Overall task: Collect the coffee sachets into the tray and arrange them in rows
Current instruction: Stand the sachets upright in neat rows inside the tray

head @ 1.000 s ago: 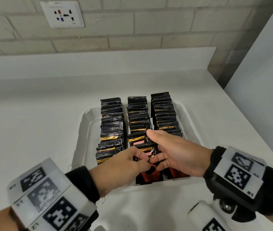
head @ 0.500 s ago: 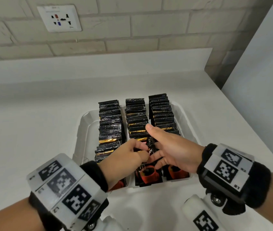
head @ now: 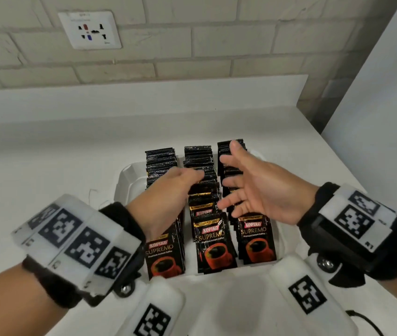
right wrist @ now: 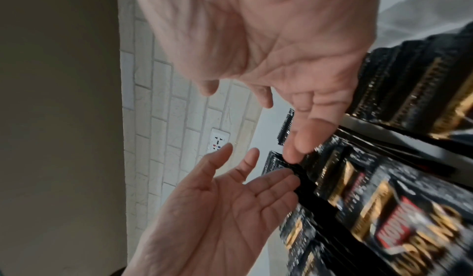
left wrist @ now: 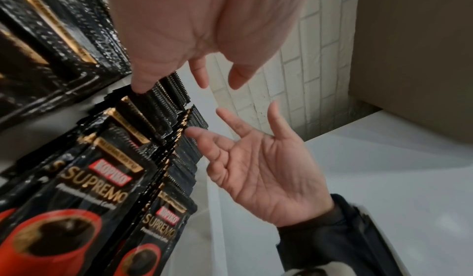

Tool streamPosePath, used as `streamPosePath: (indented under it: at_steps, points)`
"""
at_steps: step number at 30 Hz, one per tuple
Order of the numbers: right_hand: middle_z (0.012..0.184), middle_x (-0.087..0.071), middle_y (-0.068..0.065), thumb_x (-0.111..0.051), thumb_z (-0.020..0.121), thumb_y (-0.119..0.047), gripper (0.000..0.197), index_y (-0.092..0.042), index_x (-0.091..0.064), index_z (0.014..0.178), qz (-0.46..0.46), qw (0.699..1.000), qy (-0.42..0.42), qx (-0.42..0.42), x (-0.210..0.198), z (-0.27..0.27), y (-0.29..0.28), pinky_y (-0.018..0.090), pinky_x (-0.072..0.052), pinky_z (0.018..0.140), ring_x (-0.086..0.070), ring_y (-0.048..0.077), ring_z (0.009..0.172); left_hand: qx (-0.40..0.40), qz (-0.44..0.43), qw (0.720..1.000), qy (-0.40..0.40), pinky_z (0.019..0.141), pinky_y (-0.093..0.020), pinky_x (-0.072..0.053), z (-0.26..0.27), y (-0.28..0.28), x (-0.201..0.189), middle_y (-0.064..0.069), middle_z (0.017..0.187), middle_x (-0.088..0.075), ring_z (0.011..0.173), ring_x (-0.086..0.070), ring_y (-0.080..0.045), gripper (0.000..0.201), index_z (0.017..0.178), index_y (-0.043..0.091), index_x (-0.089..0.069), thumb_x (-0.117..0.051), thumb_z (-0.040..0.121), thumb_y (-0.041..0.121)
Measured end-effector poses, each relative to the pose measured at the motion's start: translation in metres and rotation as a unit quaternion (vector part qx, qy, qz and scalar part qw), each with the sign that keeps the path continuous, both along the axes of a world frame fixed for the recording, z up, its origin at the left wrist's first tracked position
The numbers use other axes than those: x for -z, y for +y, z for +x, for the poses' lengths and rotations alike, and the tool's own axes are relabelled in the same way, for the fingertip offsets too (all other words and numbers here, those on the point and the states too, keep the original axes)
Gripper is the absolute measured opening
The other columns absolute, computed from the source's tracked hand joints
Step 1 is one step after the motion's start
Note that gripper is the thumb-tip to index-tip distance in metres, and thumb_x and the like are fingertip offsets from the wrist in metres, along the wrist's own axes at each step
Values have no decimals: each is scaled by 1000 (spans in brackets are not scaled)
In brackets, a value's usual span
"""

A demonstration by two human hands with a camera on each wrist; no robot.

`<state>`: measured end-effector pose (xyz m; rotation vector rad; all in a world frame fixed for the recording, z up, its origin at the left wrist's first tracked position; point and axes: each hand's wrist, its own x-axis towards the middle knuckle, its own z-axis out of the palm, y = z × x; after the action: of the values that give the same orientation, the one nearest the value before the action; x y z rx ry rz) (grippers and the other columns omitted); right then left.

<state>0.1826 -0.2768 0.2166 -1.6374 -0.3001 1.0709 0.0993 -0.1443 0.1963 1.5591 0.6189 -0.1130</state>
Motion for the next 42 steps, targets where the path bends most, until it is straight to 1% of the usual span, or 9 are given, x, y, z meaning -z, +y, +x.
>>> streamPosePath:
  at_steps: [6, 9, 12, 16, 20, 25, 34, 37, 42]
  points:
    - [147, -31, 16, -23, 89, -62, 72, -18, -21, 146, 0, 998, -45, 32, -3, 19, 18, 32, -45, 89, -52, 28, 116, -73, -29, 996, -46, 115, -42, -21, 26, -9, -9, -8, 151, -27, 138, -28, -24, 76, 146, 18, -20, -45, 86, 57]
    - [150, -27, 15, -24, 91, -60, 75, -9, -20, 146, 8, 998, -36, 47, 2, 22, 26, 32, -29, 106, -31, 25, 136, -108, -8, 992, -65, 109, -46, -31, 39, -3, 1, -14, 141, -44, 127, -45, -28, 91, 140, 15, -33, -44, 69, 71]
    - [154, -16, 10, -23, 93, -56, 73, -9, -11, 147, 22, 998, -20, 50, 4, 18, 33, 32, -17, 113, -17, 19, 142, -126, 40, 990, -54, 107, -45, -35, 42, 0, 0, -20, 136, -47, 124, -46, -32, 64, 137, 4, -36, -32, 94, 51]
    - [156, -9, 7, -24, 94, -54, 71, -10, -7, 148, 30, 998, -9, 58, 6, 16, 40, 33, -11, 115, -9, 17, 143, -111, 57, 991, -42, 103, -32, -34, 45, 7, 4, -3, 128, -52, 116, -49, -14, 58, 128, 8, -45, -28, 93, 52]
    - [156, -5, 8, -26, 94, -54, 72, -11, -6, 148, 33, 997, -2, 69, 9, 18, 47, 36, -9, 118, -7, 18, 144, -133, 21, 990, -40, 92, -29, -38, 53, 7, 4, 1, 92, -49, 86, -50, -8, 35, 100, 17, -51, -29, 98, 44]
    - [156, -8, 8, -29, 93, -55, 72, -12, -8, 148, 22, 997, -2, 77, 15, 22, 52, 38, -9, 118, -9, 18, 144, -128, 9, 991, -25, 114, -44, -22, 58, 4, 3, -15, 150, -28, 136, -31, -26, 67, 146, 3, -20, -30, 97, 48]
    - [156, -8, 7, -30, 92, -57, 73, -15, -9, 148, 23, 997, -1, 73, 18, 24, 56, 40, -8, 118, -9, 19, 144, -134, -19, 990, -42, 113, -44, -26, 60, 8, 6, -17, 135, -45, 127, -42, -25, 53, 132, 4, -42, -28, 99, 43]
    - [156, -4, 8, -26, 92, -57, 72, -17, -5, 148, 41, 998, -8, 54, 10, 23, 45, 39, -8, 117, -6, 19, 144, -132, -18, 989, -64, 114, -41, -24, 51, 12, -4, -18, 150, -27, 137, -31, -28, 59, 145, 5, -24, -27, 99, 43]
    - [155, -12, 4, -30, 80, -62, 80, -26, -7, 148, 59, 997, -40, 4, -1, 18, 11, 29, -19, 111, -18, 15, 141, -144, -80, 977, -137, 110, -29, -24, 13, 44, -29, -10, 148, -35, 136, -34, -18, 56, 143, 10, -31, -26, 98, 43]
